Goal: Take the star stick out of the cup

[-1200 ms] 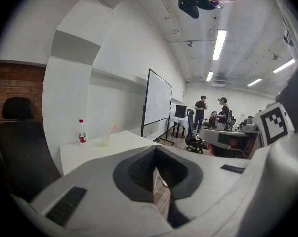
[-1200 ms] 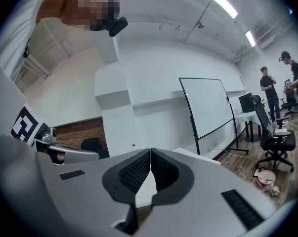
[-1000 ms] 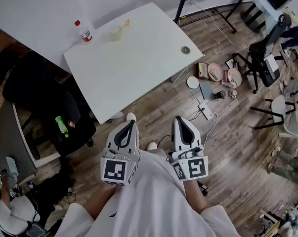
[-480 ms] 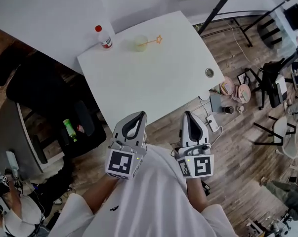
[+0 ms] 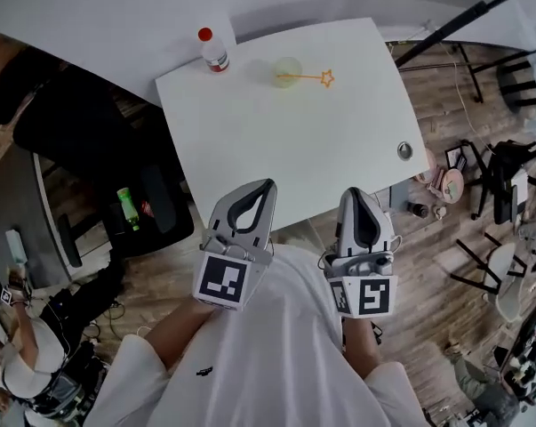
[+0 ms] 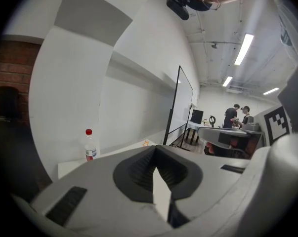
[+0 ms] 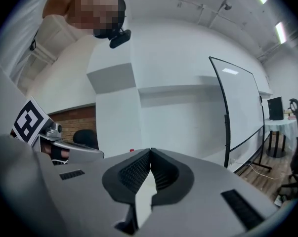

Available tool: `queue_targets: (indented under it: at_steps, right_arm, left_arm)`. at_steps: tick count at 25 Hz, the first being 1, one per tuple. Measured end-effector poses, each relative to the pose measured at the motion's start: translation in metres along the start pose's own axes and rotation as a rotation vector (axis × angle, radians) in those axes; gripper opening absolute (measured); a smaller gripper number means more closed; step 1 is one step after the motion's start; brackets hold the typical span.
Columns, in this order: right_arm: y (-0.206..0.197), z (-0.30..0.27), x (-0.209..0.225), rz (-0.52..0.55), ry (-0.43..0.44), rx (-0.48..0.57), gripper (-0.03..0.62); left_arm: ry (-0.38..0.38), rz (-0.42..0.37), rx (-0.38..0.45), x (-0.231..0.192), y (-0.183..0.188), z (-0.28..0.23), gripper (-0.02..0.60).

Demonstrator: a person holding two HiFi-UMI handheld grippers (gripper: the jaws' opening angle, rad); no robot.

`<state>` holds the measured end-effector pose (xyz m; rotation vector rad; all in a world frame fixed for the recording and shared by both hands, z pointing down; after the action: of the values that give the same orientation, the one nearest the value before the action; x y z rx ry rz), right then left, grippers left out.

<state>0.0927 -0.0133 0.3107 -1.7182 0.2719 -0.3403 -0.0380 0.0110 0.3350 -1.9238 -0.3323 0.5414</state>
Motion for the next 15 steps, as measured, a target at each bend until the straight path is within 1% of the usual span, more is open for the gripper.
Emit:
queue_targets:
  at_steps: [2,5,9,15]
  right_arm:
    - [0.002,-0.008,0.003,-0.004,0.020,-0.015,0.002]
    - [0.008,-0.017,0.007,-0.021,0.052,-0.031,0.002]
    - [0.010,-0.038,0.019,-0.024,0.086,-0.032,0.002]
    - [0.003,-0.066,0.034,0.004,0.148,-0.052,0.002]
  left_arm:
    - [0.019,0.008,-0.010,0.002,0.004,-0.003,-0.006]
    - [0.038,0.031,-0.047,0.006,0.005,-0.009,-0.006]
    - [0.065,0.032,-0.054,0.003,0.011,-0.026,-0.006]
    - [0.112,0.056,-0.076,-0.005,0.013,-0.044,-0.006]
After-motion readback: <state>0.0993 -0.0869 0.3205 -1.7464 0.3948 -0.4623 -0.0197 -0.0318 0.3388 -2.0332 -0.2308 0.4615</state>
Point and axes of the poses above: the fingertips, and each gripper's own axes: z backward along the fingers, x to its right, y out of its top, the point moved 1 cm from there along z, backward along the fingers, and after that the axes turned 8 degrees about -y, right-handed, at the moved point
